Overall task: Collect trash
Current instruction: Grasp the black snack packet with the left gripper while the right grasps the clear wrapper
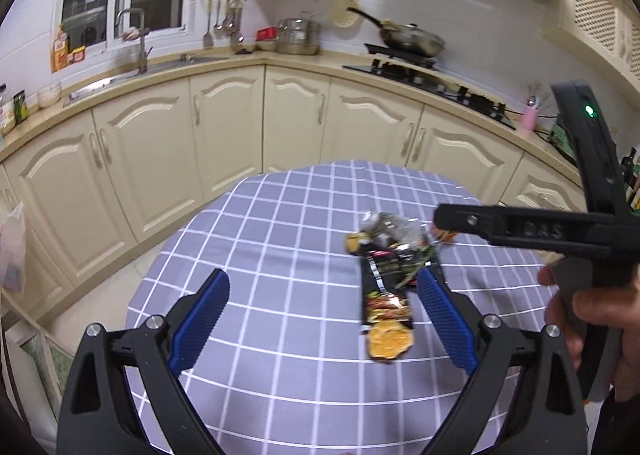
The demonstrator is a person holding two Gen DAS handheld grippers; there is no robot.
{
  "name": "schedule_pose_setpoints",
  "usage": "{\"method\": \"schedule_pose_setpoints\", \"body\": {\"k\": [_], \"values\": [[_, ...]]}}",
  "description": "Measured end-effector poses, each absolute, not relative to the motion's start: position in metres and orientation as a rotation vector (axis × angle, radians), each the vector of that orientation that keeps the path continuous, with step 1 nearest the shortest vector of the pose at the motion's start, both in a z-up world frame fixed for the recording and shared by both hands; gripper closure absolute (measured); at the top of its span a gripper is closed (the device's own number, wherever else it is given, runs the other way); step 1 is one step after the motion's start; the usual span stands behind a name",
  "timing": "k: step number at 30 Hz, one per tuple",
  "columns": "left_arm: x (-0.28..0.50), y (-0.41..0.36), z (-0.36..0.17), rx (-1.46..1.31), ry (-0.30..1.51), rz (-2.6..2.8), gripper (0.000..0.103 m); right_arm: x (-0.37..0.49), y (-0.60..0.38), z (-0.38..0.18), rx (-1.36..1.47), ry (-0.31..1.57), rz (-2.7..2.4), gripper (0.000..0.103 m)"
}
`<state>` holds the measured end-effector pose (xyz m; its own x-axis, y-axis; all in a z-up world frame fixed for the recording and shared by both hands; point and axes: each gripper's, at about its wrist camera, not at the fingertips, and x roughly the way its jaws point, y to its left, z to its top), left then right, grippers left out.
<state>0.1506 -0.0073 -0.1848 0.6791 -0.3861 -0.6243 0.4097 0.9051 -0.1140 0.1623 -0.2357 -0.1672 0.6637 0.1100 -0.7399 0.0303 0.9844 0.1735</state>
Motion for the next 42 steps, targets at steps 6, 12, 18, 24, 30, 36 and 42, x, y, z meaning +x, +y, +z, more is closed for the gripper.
{"method": "schedule_pose_setpoints", "body": {"k": [6,12,18,24,30,36,42], "values": [[0.165,0.002,-0.196,0.033,0.719,-0.415,0.010,0.213,-0.209,-0.174,0.020,0.908,0.099,0.017],[0.172,-0.004,-0.204,0.041,0.738,-0.408,0.010,0.236,-0.203,-0.208,-0.031,1.045,0.122,0.070],[0.174,-0.023,-0.212,0.070,0.766,-0.435,0.010,0.203,-0.233,-0.196,0.126,0.960,0.146,0.078],[0.180,-0.050,-0.222,0.103,0.790,-0.473,0.010,0.170,-0.265,-0.165,0.287,0.847,0.166,0.078],[0.195,-0.081,-0.242,0.154,0.851,-0.479,0.010,0.142,-0.288,-0.151,0.350,0.790,0.142,0.078],[0.211,-0.102,-0.263,0.150,0.942,-0.508,0.027,0.117,-0.308,-0.149,0.426,0.741,0.124,0.078],[0.213,-0.108,-0.260,0.125,0.959,-0.557,0.078,0.100,-0.321,-0.153,0.480,0.720,0.101,0.078]]}}
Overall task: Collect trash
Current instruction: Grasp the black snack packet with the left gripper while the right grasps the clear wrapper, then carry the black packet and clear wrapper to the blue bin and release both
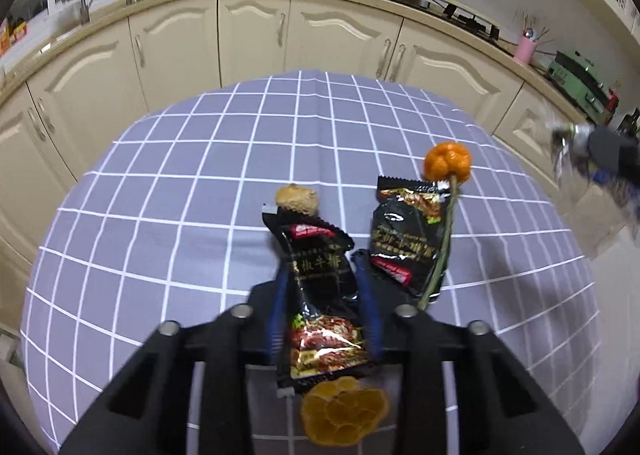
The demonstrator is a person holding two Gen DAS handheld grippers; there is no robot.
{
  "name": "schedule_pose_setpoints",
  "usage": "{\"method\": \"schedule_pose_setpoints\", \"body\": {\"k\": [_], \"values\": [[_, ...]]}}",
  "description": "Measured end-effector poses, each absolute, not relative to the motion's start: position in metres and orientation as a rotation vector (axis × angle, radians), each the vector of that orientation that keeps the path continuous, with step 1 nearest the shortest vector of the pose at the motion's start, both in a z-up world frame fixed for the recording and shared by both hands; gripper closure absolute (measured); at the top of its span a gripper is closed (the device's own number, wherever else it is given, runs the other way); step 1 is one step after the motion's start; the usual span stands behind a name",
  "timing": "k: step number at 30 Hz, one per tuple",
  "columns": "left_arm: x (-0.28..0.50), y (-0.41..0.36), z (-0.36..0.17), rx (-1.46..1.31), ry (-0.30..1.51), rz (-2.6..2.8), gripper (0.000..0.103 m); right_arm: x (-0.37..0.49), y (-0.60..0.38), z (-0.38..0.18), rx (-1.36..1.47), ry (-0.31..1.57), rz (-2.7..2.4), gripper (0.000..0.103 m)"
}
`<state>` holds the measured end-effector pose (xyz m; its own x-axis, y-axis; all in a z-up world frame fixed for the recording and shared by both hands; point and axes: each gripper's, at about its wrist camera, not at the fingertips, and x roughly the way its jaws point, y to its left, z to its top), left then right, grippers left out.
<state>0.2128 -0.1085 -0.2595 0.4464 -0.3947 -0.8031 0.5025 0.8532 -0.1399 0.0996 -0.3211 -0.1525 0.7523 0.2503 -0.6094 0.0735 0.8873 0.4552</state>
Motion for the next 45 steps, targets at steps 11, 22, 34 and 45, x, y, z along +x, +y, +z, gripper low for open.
{"method": "schedule_pose_setpoints", "body": {"k": [11,22,34,45], "values": [[0.188,-0.084,-0.226,0.071,0.866,-0.545,0.082,0.069,-0.332,-0.136,0.497,0.646,0.079,0.078],[0.151,-0.090,-0.166,0.061,0.725,-0.610,0.082,0.027,-0.337,-0.109,0.431,0.560,0.003,0.078],[0.076,-0.165,-0.122,0.112,0.626,-0.833,0.082,-0.079,-0.389,-0.088,0.391,0.479,-0.259,0.078],[-0.026,-0.275,-0.134,0.240,0.633,-1.152,0.082,-0.244,-0.483,-0.115,0.519,0.455,-0.657,0.078]]}}
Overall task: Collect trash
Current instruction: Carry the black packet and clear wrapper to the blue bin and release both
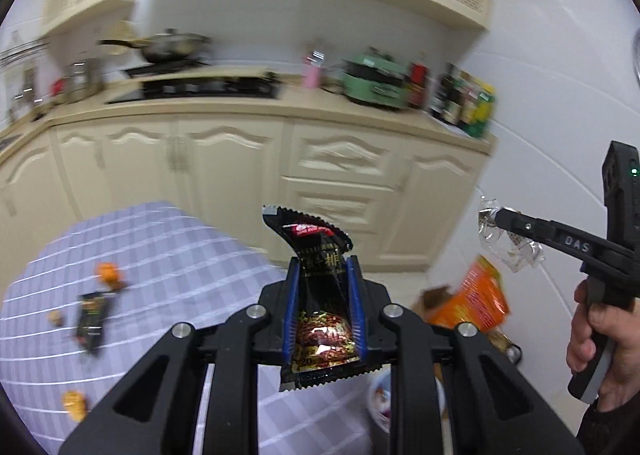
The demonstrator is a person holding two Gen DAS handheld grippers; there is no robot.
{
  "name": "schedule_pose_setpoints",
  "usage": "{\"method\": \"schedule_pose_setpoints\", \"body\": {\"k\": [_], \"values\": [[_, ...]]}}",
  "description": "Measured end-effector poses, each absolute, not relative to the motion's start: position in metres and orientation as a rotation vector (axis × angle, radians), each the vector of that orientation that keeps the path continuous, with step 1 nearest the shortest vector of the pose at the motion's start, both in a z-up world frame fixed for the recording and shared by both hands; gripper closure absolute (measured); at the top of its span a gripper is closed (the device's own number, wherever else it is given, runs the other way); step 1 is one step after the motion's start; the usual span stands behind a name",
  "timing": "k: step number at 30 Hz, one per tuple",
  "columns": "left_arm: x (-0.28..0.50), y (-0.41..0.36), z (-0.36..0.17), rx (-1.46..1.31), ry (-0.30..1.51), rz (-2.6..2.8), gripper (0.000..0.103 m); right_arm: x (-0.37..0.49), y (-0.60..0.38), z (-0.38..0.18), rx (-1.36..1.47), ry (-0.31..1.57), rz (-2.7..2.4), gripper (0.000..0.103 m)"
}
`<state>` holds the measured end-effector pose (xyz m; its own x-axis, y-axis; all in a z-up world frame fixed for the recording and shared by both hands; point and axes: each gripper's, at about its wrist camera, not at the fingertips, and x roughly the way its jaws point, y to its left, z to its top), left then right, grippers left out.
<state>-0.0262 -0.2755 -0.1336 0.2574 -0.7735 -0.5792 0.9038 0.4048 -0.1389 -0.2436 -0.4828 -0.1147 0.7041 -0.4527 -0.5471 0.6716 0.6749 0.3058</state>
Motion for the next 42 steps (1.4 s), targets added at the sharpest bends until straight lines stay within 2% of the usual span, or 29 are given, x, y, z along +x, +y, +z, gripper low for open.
{"method": "schedule_pose_setpoints", "body": {"k": [6,13,27,29,31,32,33,34,37,39,42], "values": [[-0.084,-0.331,-0.166,0.343,0.689,-1.300,0.082,-0.311,-0.513,-0.159,0.628,0.504,-0.795,0.078],[-0.149,-0.388,-0.233,0.507,0.799,-1.415,0.082,-0.356,-0.522,-0.218,0.769,0.570,-0.870,0.078],[-0.207,-0.453,-0.349,0.756,1.032,-1.492,0.081,-0.381,-0.546,-0.297,0.999,0.634,-0.895,0.078],[-0.209,-0.457,-0.360,0.780,1.063,-1.506,0.078,-0.380,-0.548,-0.306,1.024,0.640,-0.884,0.077],[-0.208,-0.462,-0.370,0.782,1.126,-1.535,0.069,-0.381,-0.550,-0.314,1.040,0.644,-0.898,0.077],[-0.207,-0.462,-0.371,0.781,1.125,-1.526,0.062,-0.383,-0.552,-0.318,1.056,0.646,-0.905,0.068],[-0.205,-0.462,-0.370,0.776,1.110,-1.517,0.037,-0.385,-0.553,-0.321,1.075,0.639,-0.914,0.040],[-0.201,-0.461,-0.366,0.755,1.080,-1.507,0.017,-0.387,-0.553,-0.322,1.080,0.631,-0.928,0.030],[-0.193,-0.458,-0.355,0.731,1.043,-1.498,0.015,-0.390,-0.553,-0.323,1.096,0.623,-0.930,0.027],[-0.187,-0.457,-0.349,0.721,1.031,-1.477,0.014,-0.390,-0.553,-0.322,1.094,0.625,-0.943,0.016],[-0.178,-0.451,-0.334,0.696,0.987,-1.451,0.013,-0.387,-0.552,-0.319,1.081,0.629,-0.954,0.011]]}}
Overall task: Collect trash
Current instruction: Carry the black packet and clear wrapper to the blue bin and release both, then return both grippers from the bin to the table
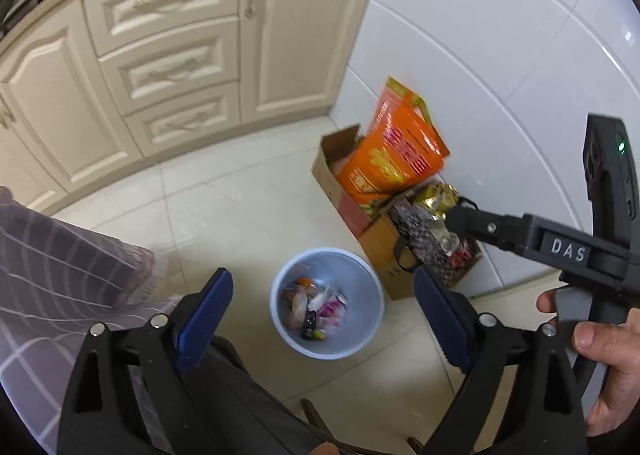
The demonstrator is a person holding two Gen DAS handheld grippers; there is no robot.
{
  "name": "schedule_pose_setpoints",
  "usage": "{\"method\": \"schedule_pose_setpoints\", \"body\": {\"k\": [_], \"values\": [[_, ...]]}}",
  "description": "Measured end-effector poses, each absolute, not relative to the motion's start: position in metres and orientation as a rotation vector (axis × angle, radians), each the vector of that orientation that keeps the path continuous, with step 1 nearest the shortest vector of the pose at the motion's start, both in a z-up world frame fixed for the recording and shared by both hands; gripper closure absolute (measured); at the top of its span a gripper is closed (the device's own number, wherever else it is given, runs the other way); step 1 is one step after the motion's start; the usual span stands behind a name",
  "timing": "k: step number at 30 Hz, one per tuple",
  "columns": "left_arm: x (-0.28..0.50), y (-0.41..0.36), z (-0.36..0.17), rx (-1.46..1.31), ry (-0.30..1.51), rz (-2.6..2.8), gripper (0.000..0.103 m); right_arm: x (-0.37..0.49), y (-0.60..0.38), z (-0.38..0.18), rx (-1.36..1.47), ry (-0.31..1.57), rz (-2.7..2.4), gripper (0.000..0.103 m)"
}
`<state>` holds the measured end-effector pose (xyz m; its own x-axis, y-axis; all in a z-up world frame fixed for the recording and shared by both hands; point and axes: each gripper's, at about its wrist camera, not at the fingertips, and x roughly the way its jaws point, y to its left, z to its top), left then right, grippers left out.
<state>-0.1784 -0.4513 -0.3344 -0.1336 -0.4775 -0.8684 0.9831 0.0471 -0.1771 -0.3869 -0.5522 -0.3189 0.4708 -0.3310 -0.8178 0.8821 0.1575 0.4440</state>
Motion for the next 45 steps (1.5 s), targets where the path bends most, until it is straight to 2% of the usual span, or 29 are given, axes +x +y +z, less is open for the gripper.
{"method": "schedule_pose_setpoints", "body": {"k": [9,21,34,45], "values": [[-0.162,-0.426,-0.283,0.603,0.848,-1.422,0.011,-0.367,-0.546,-0.301,1.033,0.631,-0.930,0.009],[-0.124,-0.380,-0.211,0.436,0.718,-1.359,0.011,-0.316,-0.528,-0.228,0.884,0.569,-0.833,0.009],[-0.053,-0.299,-0.153,0.295,0.593,-1.177,0.011,-0.208,-0.486,-0.156,0.697,0.535,-0.611,0.009],[0.015,-0.202,-0.134,0.186,0.552,-0.944,0.011,-0.111,-0.425,-0.115,0.565,0.532,-0.411,0.009]]}}
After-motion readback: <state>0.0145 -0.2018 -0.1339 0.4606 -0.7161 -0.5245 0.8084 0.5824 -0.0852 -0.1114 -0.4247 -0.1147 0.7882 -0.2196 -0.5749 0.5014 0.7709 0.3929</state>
